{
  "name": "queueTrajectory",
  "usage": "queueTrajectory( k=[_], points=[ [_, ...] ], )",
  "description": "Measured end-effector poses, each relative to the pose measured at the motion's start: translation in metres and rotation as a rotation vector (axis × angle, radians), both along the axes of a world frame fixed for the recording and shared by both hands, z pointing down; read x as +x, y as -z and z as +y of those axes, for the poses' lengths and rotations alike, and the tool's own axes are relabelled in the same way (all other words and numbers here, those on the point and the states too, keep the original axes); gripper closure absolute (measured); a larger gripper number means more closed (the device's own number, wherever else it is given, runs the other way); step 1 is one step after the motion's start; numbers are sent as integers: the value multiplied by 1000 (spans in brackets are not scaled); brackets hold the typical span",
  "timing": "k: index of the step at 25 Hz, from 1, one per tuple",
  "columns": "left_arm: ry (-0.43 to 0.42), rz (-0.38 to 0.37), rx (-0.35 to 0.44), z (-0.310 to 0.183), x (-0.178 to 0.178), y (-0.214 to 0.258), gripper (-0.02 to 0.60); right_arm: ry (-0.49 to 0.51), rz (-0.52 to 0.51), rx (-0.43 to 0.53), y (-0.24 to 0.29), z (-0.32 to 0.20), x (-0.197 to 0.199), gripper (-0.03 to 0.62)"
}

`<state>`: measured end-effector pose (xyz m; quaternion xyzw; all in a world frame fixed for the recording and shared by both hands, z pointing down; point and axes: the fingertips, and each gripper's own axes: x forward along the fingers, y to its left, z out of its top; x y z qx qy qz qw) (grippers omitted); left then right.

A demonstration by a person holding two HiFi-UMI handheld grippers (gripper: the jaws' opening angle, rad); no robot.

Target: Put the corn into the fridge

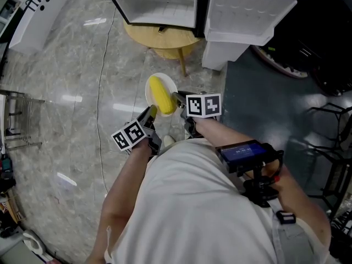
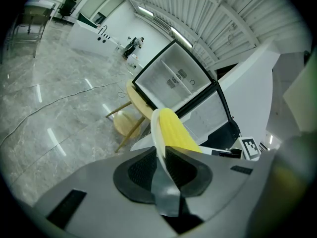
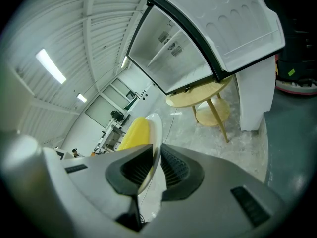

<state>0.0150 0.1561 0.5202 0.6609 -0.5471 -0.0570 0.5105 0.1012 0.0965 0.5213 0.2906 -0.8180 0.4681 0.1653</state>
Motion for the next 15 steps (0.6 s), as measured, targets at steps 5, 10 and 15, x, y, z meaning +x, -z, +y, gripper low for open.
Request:
queueTrajectory(
  k=[5,10,15],
  points=[
    [20,-14,1,0,-1,0,518,34,11,10,-1,-1,-2,540],
    [45,-25,-6,-19,9,1,518,56,-2,8,0,-23,6,540],
    [72,-33,-10,-32,6,-4,518,81,-18,-7,-8,-38,0,540]
  ],
)
